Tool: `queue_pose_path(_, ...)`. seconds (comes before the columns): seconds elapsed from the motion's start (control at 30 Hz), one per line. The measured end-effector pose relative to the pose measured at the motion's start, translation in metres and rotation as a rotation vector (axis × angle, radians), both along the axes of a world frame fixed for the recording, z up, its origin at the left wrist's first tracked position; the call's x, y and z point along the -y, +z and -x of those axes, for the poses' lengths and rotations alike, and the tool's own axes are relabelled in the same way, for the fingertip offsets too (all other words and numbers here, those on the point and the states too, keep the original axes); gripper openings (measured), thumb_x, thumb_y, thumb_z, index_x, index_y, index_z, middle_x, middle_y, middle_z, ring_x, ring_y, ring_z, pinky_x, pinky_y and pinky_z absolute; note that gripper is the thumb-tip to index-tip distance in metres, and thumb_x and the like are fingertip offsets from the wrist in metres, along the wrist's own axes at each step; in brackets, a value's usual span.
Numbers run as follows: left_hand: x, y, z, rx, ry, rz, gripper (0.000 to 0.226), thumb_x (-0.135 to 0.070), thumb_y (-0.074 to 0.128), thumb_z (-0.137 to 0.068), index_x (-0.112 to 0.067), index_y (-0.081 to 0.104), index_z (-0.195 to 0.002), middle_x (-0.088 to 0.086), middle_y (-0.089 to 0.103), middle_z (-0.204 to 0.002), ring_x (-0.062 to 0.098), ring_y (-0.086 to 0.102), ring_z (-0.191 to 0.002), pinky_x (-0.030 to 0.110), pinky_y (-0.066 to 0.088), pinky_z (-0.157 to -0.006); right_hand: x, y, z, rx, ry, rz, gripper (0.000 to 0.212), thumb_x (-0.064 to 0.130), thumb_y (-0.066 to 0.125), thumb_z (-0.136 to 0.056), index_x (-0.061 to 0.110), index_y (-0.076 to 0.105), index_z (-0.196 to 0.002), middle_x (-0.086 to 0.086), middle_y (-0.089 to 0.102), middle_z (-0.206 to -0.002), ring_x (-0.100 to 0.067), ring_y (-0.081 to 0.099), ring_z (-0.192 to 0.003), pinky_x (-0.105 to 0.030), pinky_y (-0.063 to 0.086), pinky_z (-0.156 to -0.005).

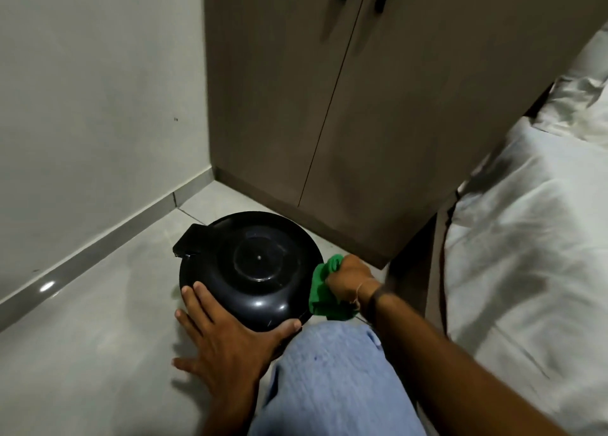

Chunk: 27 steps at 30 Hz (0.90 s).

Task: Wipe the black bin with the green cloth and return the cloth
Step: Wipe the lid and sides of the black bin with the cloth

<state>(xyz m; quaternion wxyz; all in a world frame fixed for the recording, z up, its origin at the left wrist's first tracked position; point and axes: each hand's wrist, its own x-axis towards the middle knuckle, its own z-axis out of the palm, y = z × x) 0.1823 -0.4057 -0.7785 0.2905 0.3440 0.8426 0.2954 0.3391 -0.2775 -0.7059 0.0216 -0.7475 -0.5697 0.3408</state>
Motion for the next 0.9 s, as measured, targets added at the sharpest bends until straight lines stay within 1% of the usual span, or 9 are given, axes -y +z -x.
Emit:
queue_pose_path(0.07,0.001,0.006,-0.001,0.016,-0.002,-0.002,0.191,-0.103,0.067,-0.013,-0.026,-0.012,-0.169,-0.005,-0.008,-0.180,0.034,-0.002,-0.167,0.088,0.020,-0.113,0.020,0.000,-0.001,-0.022,-0.024,0.016,0.020,0.021,0.067,-0.096,0.013,0.051,-0.106,-0.008,0.058,-0.110,-0.030,0.062,-0.104,-0.033,0.049,-0.083)
queue_pose_path(0.2,0.004,0.011,0.002,0.012,0.007,0.015,0.186,-0.086,0.091,-0.028,-0.022,-0.011,-0.169,-0.001,-0.008,-0.180,0.035,-0.003,-0.167,0.087,0.020,-0.115,0.049,0.006,-0.010,-0.276,-0.059,0.163,0.032,0.009,0.068,-0.095,0.001,0.065,-0.126,-0.014,0.070,-0.117,-0.028,0.067,-0.107,-0.036,0.054,-0.090)
queue_pose_path(0.33,0.003,0.010,0.014,-0.004,-0.076,0.033,0.190,-0.098,0.079,-0.020,-0.028,-0.020,-0.166,-0.009,-0.016,-0.179,0.031,-0.011,-0.167,0.085,0.019,-0.117,0.051,0.033,-0.029,-0.604,-0.239,0.132,0.019,0.003,0.072,-0.091,-0.005,0.077,-0.107,-0.022,0.081,-0.092,-0.033,0.079,-0.085,-0.042,0.063,-0.080)
queue_pose_path(0.4,-0.001,0.007,0.025,-0.008,-0.115,0.046,0.195,-0.104,0.070,-0.010,-0.031,-0.025,-0.164,-0.011,-0.020,-0.178,0.030,-0.016,-0.166,0.084,0.016,-0.118,0.027,0.049,-0.029,-0.550,-0.211,-0.082,0.015,0.004,0.072,-0.091,0.003,0.080,-0.103,-0.019,0.082,-0.090,-0.034,0.080,-0.083,-0.051,0.066,-0.078)
queue_pose_path(0.47,-0.007,0.005,0.035,-0.021,-0.152,0.050,0.197,-0.106,0.068,-0.006,-0.033,-0.029,-0.162,-0.012,-0.022,-0.177,0.028,-0.020,-0.165,0.083,0.012,-0.119,0.002,0.052,-0.012,-0.367,-0.070,-0.274,0.016,0.015,0.067,-0.090,0.018,0.079,-0.101,-0.012,0.081,-0.097,-0.034,0.079,-0.089,-0.055,0.066,-0.080)
queue_pose_path(0.57,-0.015,-0.001,0.046,-0.057,-0.168,0.033,0.198,-0.108,0.064,-0.003,-0.034,-0.029,-0.162,-0.013,-0.020,-0.178,0.026,-0.019,-0.166,0.084,0.013,-0.120,-0.019,0.019,0.033,-0.047,0.262,-0.364,0.035,0.031,0.060,-0.098,0.024,0.066,-0.131,-0.010,0.071,-0.134,-0.036,0.066,-0.125,-0.046,0.054,-0.106)
queue_pose_path(0.63,-0.018,-0.006,0.048,-0.065,-0.165,0.019,0.197,-0.110,0.061,-0.003,-0.035,-0.028,-0.162,-0.013,-0.020,-0.178,0.025,-0.017,-0.166,0.084,0.014,-0.120,-0.027,-0.016,0.057,0.056,0.429,-0.393,0.055,0.038,0.056,-0.102,0.020,0.047,-0.153,-0.008,0.049,-0.161,-0.032,0.044,-0.150,-0.043,0.036,-0.122)
queue_pose_path(0.7,-0.018,-0.010,0.049,-0.080,-0.172,-0.001,0.195,-0.110,0.060,-0.004,-0.036,-0.028,-0.163,-0.014,-0.020,-0.177,0.025,-0.016,-0.166,0.084,0.012,-0.120,-0.036,-0.034,0.077,0.160,0.546,-0.519,0.063,0.043,0.052,-0.103,0.018,0.038,-0.159,-0.005,0.038,-0.168,-0.029,0.031,-0.157,-0.045,0.025,-0.126)
queue_pose_path(0.9,-0.019,-0.016,0.049,-0.122,-0.171,-0.018,0.185,-0.108,0.063,-0.018,-0.037,-0.027,-0.163,-0.017,-0.026,-0.175,0.024,-0.022,-0.165,0.082,0.005,-0.121,-0.014,-0.045,0.142,0.124,0.896,-0.669,0.066,0.047,0.047,-0.101,0.020,0.036,-0.160,0.000,0.035,-0.170,-0.021,0.023,-0.160,-0.040,0.015,-0.131)
